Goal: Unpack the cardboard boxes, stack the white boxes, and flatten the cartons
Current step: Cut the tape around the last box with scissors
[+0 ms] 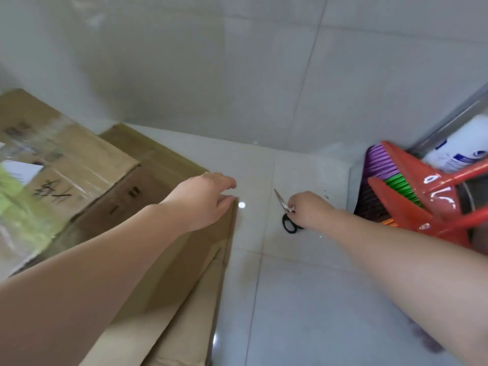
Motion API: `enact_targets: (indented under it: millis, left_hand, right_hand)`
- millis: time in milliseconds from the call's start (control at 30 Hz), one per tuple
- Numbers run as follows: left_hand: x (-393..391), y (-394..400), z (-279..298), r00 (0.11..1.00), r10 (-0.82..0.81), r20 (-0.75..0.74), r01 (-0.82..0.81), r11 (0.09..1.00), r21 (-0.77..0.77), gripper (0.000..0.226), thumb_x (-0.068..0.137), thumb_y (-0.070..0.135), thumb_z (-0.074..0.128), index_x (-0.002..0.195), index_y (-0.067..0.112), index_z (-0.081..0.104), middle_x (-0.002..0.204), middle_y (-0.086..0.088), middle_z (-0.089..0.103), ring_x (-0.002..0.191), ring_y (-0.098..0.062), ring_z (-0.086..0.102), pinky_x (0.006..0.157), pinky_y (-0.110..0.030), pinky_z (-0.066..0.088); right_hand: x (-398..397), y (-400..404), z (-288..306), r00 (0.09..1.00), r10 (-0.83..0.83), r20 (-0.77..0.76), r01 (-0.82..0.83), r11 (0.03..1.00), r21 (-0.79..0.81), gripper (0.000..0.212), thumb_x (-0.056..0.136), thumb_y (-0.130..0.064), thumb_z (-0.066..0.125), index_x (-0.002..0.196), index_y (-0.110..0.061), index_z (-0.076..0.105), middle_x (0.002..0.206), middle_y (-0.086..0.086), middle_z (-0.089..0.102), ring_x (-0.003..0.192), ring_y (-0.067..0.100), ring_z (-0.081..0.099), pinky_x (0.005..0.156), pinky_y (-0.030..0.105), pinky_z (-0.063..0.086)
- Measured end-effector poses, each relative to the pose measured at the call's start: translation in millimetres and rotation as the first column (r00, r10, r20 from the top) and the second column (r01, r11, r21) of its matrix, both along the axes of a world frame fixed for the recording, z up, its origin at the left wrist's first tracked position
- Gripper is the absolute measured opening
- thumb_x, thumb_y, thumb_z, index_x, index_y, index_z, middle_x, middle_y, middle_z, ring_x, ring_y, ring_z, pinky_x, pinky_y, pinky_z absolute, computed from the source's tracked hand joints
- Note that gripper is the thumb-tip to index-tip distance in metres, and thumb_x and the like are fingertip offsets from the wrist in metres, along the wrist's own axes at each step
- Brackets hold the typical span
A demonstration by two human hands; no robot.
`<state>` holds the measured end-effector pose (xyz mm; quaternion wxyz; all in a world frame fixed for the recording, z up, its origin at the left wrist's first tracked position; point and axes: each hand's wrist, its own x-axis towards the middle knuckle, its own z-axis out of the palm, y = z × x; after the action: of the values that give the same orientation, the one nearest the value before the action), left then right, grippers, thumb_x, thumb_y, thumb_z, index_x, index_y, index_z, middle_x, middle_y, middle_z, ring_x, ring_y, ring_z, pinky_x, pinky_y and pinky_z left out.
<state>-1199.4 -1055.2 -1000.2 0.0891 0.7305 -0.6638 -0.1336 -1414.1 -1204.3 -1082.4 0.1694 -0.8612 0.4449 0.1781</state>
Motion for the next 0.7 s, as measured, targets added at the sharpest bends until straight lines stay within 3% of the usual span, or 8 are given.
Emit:
enact_targets:
  millis: [100, 233, 333, 400, 467, 567, 633, 700]
  left_hand:
    - [2.0, 2.6, -6.6, 0.998, -0.042, 0.043, 0.040, 0.999, 0.025, 0.032, 0.095, 0.034, 0.044, 0.124, 0.024, 0.054, 0.122, 0.007, 0.059, 0.110, -0.021, 0.056, 0.091, -0.034, 0.045]
    - [18.0, 7.8, -5.6, 0.998, 0.002, 0.064, -0.005, 0.998, 0.056, 0.033, 0.096, 0.031, 0.044, 0.126, 0.024, 0.053, 0.122, 0.007, 0.059, 0.110, -0.019, 0.055, 0.091, -0.032, 0.045]
    - [29.8, 9.6, -3.9, 0.996, 0.023, 0.085, -0.030, 0.996, 0.080, 0.034, 0.096, 0.030, 0.042, 0.128, 0.024, 0.052, 0.123, 0.006, 0.058, 0.111, -0.018, 0.054, 0.091, -0.033, 0.045]
    - [34.6, 13.1, -0.3, 0.995, 0.032, 0.094, -0.039, 0.997, 0.069, 0.034, 0.097, 0.029, 0.042, 0.129, 0.024, 0.052, 0.125, 0.007, 0.057, 0.113, -0.017, 0.053, 0.092, -0.032, 0.045]
    - [38.7, 19.2, 9.0, 0.996, 0.022, 0.089, -0.026, 0.999, 0.047, 0.033, 0.096, 0.028, 0.044, 0.128, 0.024, 0.054, 0.124, 0.008, 0.057, 0.113, -0.015, 0.053, 0.091, -0.032, 0.045]
    - [50.0, 35.7, 31.2, 0.994, -0.022, 0.104, 0.024, 1.000, -0.020, 0.029, 0.094, 0.023, 0.048, 0.120, 0.021, 0.059, 0.118, 0.006, 0.061, 0.109, -0.016, 0.055, 0.088, -0.032, 0.047]
    - [62.5, 52.3, 47.8, 0.991, -0.016, 0.132, 0.024, 0.998, -0.060, 0.028, 0.093, 0.022, 0.050, 0.119, 0.021, 0.061, 0.117, 0.007, 0.061, 0.108, -0.015, 0.055, 0.089, -0.031, 0.047]
    - [77.9, 73.1, 62.7, 0.986, 0.011, 0.164, 0.000, 0.998, -0.065, 0.028, 0.092, 0.022, 0.051, 0.118, 0.023, 0.062, 0.116, 0.009, 0.060, 0.106, -0.014, 0.055, 0.089, -0.032, 0.047]
  right_hand:
    - [-10.4, 2.2, -30.7, 0.999, 0.011, -0.046, -0.010, 0.999, 0.032, 0.024, 0.090, -0.024, 0.052, 0.101, -0.007, 0.063, 0.104, 0.013, 0.063, 0.092, 0.029, 0.061, 0.064, 0.024, 0.039]
    - [-8.9, 2.0, -49.2, 1.000, -0.012, -0.005, 0.012, 1.000, -0.019, 0.022, 0.092, -0.022, 0.051, 0.106, -0.006, 0.057, 0.105, 0.016, 0.062, 0.094, 0.031, 0.060, 0.069, 0.029, 0.042]
    - [2.2, 3.1, -50.8, 0.992, -0.110, 0.065, 0.114, 0.992, -0.051, 0.015, 0.088, -0.013, 0.052, 0.094, -0.009, 0.039, 0.094, 0.018, 0.060, 0.079, 0.033, 0.058, 0.058, 0.030, 0.036]
    - [9.4, 5.4, -49.2, 0.977, -0.192, 0.091, 0.195, 0.980, -0.027, 0.019, 0.087, -0.008, 0.051, 0.091, -0.010, 0.033, 0.090, 0.018, 0.058, 0.064, 0.024, 0.049, 0.049, 0.030, 0.030]
    - [19.4, 6.2, -41.3, 0.959, -0.270, 0.082, 0.269, 0.963, 0.017, 0.014, 0.086, -0.010, 0.052, 0.092, -0.008, 0.040, 0.094, 0.015, 0.059, 0.067, 0.022, 0.048, 0.051, 0.028, 0.032]
    - [39.7, 3.5, -23.3, 0.917, -0.393, 0.072, 0.381, 0.914, 0.136, 0.021, 0.076, -0.007, 0.060, 0.096, -0.002, 0.062, 0.097, 0.015, 0.065, 0.087, 0.030, 0.063, 0.065, 0.026, 0.046]
    - [58.0, 4.8, -6.9, 0.856, -0.467, 0.221, 0.393, 0.866, 0.310, 0.022, 0.072, 0.006, 0.059, 0.093, 0.002, 0.066, 0.090, 0.021, 0.066, 0.081, 0.035, 0.065, 0.070, 0.038, 0.054]
    - [80.5, 12.9, 18.7, 0.815, -0.444, 0.373, 0.304, 0.875, 0.376, 0.024, 0.075, 0.010, 0.059, 0.092, -0.006, 0.066, 0.080, 0.016, 0.067, 0.070, 0.030, 0.063, 0.067, 0.042, 0.056]
